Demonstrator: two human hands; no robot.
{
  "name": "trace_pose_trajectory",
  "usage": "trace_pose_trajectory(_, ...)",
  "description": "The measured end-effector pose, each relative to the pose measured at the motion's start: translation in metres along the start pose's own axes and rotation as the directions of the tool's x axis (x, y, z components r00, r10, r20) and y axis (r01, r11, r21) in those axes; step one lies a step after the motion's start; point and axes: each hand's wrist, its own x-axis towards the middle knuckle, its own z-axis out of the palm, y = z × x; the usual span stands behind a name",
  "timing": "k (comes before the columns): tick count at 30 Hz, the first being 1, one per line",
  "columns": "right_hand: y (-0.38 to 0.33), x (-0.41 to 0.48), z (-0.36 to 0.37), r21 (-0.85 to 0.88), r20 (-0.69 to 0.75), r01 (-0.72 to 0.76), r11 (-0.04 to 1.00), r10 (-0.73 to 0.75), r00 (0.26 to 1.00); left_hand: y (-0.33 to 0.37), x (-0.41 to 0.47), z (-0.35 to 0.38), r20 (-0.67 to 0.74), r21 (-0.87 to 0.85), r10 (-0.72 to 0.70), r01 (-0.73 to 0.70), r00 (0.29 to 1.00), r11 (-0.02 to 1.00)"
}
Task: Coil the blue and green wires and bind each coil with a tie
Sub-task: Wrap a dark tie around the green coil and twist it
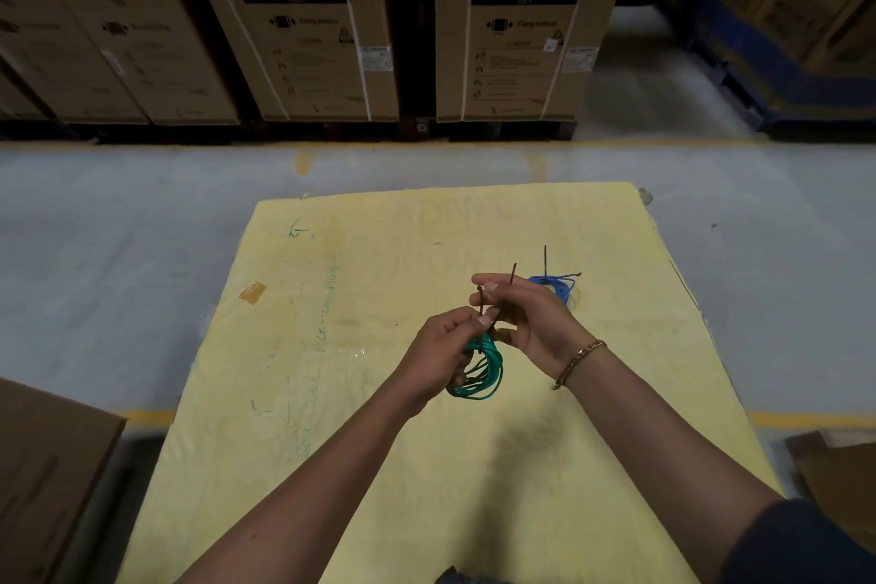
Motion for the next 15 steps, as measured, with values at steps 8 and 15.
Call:
trace_pose_trajectory(8, 0.002, -0.012, 0.001, -0.210, -0.151, 0.097, 0.973, -0.130, 0.980, -0.007, 0.002, -0.007, -0.090, 0.005, -0.027, 0.027, 0.996, 1.000)
trace_pose_trajectory(15, 0.005, -0.019, 0.006, -0.272, -0.141, 0.052, 0.961, -0.094, 0.986, -0.007, 0.002, -0.011, -0.138, 0.073, 0.008, 0.002, 0.990, 0.997)
